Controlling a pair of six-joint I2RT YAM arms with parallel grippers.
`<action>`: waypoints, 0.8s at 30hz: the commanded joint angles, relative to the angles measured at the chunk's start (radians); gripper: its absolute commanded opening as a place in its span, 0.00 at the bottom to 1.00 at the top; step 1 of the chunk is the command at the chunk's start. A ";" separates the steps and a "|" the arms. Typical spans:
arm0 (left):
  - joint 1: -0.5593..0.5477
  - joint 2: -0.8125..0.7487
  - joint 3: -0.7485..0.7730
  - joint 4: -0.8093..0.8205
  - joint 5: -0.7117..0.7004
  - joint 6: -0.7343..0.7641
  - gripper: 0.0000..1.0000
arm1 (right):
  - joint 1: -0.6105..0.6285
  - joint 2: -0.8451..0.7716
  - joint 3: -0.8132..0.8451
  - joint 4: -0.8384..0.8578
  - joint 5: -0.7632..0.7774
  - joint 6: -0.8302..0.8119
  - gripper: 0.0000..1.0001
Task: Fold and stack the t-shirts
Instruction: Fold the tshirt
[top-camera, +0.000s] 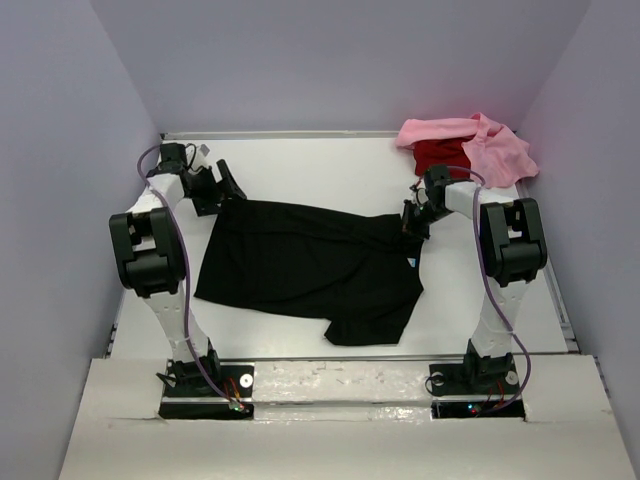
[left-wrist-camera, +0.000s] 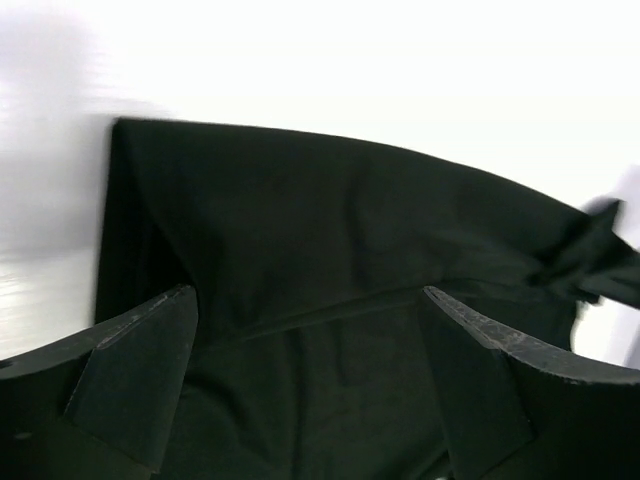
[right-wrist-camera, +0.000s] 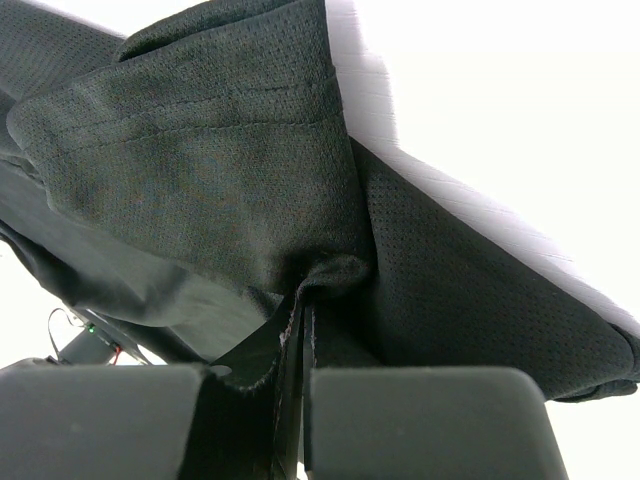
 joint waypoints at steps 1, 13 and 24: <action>-0.006 -0.089 -0.040 0.018 0.188 -0.026 0.99 | 0.021 -0.028 0.028 0.003 0.034 -0.005 0.00; -0.037 -0.071 -0.149 0.080 0.302 -0.046 0.99 | 0.021 -0.012 0.074 -0.019 0.034 -0.008 0.00; -0.038 -0.129 0.101 -0.156 -0.322 0.040 0.99 | 0.021 -0.025 0.069 -0.019 0.029 -0.005 0.00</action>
